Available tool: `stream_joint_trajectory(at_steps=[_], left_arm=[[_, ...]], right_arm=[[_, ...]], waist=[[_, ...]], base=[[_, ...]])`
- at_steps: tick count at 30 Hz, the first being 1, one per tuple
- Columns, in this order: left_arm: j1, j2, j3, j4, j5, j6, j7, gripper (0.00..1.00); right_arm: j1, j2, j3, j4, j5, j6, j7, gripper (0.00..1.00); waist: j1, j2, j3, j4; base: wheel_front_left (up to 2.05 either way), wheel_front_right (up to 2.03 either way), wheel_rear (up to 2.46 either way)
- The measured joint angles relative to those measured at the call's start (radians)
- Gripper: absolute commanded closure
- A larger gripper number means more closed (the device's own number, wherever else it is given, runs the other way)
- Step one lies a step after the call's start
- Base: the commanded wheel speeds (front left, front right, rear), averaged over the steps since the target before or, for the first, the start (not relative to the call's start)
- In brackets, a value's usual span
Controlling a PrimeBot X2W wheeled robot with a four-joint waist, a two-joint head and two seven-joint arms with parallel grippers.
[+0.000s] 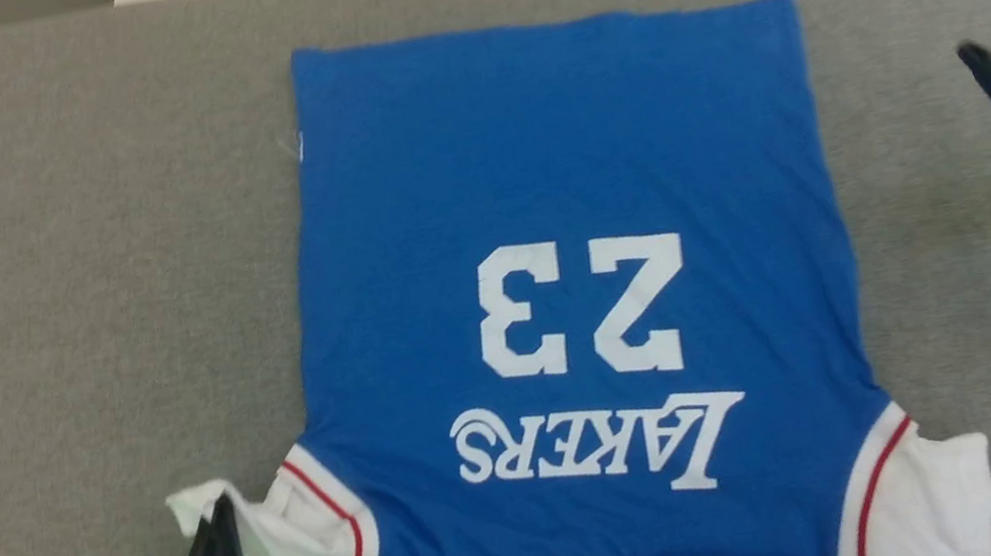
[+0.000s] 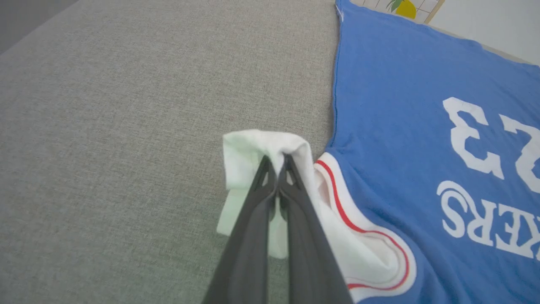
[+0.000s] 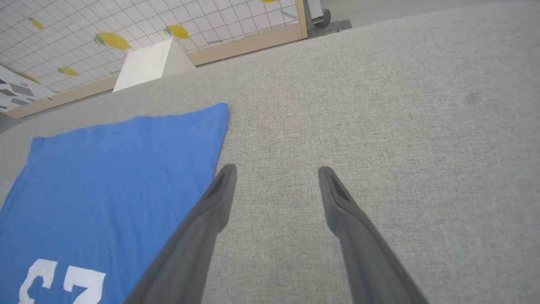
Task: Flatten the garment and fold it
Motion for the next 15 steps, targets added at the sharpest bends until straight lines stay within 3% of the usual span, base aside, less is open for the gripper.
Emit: stream_joint_trajectory(at_steps=[7, 15], left_arm=[[-0.073, -0.014, -0.038, -0.032, 0.019, -0.018, -0.002, 1.00], [-0.137, -0.037, -0.068, -0.050, 0.044, -0.033, -0.019, 1.00]], right_arm=[[-0.250, -0.037, 0.092, 0.104, 0.026, 0.000, 0.191, 0.00], [-0.432, -0.027, 0.166, 0.202, 0.004, 0.000, 0.352, 0.00]], waist=[[0.0000, 0.0000, 0.087, 0.065], [0.0001, 0.0000, 0.200, 0.134]], base=[[0.00, 0.00, 0.00], [0.00, 0.00, 0.00]])
